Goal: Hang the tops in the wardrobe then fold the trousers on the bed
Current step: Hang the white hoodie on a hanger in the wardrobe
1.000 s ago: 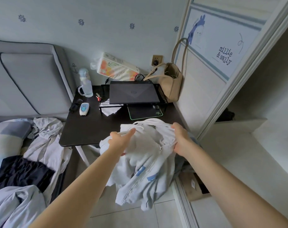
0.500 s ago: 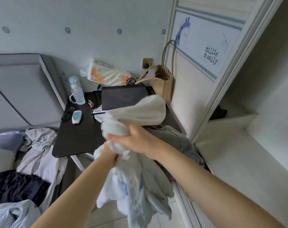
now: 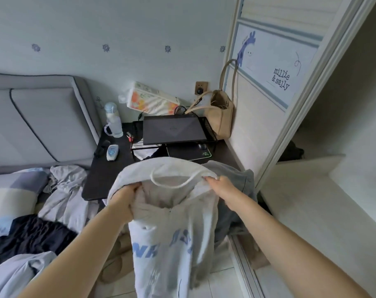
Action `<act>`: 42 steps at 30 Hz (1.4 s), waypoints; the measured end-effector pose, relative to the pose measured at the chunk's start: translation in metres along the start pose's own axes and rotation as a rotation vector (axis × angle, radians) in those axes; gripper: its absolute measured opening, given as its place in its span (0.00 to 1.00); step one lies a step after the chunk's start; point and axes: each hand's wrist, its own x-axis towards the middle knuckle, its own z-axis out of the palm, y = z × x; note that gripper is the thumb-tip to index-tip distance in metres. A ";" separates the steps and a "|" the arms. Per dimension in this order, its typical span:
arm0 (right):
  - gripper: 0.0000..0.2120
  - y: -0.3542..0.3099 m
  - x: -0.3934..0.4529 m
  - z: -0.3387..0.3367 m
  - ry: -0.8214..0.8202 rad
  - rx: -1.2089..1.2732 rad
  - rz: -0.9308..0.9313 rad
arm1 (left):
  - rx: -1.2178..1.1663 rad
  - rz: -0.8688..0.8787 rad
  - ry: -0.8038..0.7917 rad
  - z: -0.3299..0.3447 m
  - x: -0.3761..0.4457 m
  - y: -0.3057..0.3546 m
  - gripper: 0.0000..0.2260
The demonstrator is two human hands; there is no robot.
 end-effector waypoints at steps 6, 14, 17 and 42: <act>0.27 0.016 0.046 0.011 0.110 -0.599 0.003 | -0.028 0.089 0.118 0.004 -0.002 0.005 0.10; 0.18 0.005 0.056 -0.031 -0.028 -0.724 -0.154 | 0.053 0.155 0.118 0.025 0.005 0.002 0.09; 0.18 -0.001 0.058 -0.032 0.037 -0.814 -0.235 | 0.120 0.201 0.125 0.024 0.004 0.007 0.11; 0.21 -0.159 0.056 -0.028 0.201 -0.156 -0.317 | 0.065 0.309 0.094 -0.007 -0.019 0.151 0.21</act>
